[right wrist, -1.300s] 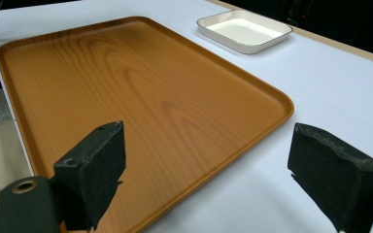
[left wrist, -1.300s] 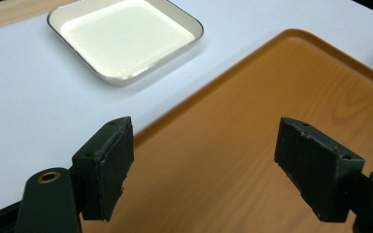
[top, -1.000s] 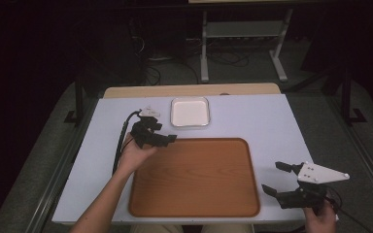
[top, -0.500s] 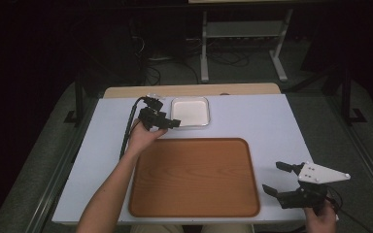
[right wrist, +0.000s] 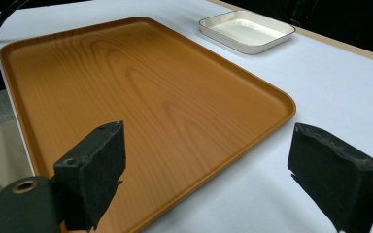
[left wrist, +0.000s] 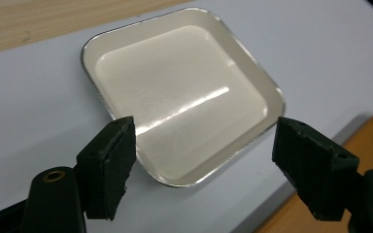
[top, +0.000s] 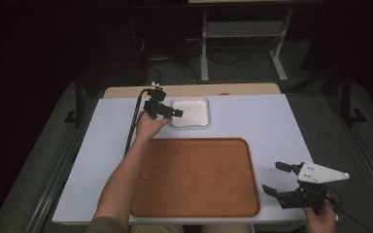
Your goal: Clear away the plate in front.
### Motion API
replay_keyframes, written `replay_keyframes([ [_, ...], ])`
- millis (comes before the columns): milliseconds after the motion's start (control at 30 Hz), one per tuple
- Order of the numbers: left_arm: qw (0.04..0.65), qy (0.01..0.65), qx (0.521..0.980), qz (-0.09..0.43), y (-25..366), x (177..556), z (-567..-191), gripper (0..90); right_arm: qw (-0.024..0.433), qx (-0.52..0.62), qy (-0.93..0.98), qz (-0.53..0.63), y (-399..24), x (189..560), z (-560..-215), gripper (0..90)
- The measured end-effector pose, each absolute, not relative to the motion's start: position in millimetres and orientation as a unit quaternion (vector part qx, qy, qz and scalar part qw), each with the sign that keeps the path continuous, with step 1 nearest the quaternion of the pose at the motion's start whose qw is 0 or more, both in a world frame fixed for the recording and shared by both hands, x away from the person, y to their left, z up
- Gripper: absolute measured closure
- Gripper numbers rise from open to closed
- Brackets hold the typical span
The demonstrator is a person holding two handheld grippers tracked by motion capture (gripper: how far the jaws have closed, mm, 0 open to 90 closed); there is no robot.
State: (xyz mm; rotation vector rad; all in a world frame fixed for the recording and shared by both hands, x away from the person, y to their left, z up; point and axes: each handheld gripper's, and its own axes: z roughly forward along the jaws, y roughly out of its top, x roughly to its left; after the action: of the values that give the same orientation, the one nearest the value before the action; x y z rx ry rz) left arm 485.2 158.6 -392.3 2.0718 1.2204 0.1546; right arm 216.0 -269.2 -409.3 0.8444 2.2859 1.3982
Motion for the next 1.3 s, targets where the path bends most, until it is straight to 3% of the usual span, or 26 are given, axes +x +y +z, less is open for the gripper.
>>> replay_keyframes([
  [367,0.323,0.514,0.791,0.078,158,504,-415,31.6,0.163,0.295,0.802,0.494,-270,215,-409,12.7],
  [1133,0.294,0.589,0.75,0.056,158,512,-444,75.6,0.163,0.287,0.807,0.49,-269,215,-409,12.7],
  [1300,0.298,0.598,0.742,0.051,159,513,-446,80.1,0.163,0.286,0.808,0.489,-268,215,-409,12.8],
])
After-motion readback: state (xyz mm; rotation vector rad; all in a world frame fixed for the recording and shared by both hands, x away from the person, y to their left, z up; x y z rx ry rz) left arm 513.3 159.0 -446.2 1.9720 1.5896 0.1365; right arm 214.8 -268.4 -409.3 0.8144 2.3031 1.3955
